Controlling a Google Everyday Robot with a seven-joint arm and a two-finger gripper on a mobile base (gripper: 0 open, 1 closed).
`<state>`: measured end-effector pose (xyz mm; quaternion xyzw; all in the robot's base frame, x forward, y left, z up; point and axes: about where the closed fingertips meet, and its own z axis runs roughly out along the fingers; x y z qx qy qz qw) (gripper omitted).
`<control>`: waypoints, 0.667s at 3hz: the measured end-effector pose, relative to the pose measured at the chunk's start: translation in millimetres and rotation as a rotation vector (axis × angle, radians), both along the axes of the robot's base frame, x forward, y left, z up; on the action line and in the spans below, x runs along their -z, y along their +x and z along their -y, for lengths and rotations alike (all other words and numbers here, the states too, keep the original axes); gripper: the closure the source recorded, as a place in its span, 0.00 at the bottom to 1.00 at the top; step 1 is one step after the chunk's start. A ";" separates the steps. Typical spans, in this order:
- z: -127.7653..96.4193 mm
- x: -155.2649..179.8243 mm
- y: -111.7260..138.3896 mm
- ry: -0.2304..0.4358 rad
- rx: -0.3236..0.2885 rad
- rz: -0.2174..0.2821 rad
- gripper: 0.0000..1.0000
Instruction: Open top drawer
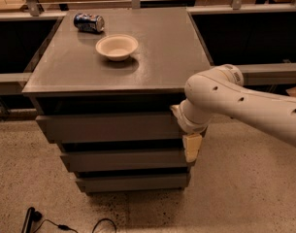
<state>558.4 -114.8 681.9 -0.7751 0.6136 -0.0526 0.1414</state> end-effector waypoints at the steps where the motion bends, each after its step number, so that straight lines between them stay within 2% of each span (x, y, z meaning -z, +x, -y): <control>1: -5.4 -9.5 12.3 0.006 -0.005 0.032 0.00; 2: -8.7 -5.8 23.4 0.001 0.003 0.045 0.00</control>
Offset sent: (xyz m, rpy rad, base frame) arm 0.0395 0.0122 0.0011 -0.0058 -0.0631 -0.0201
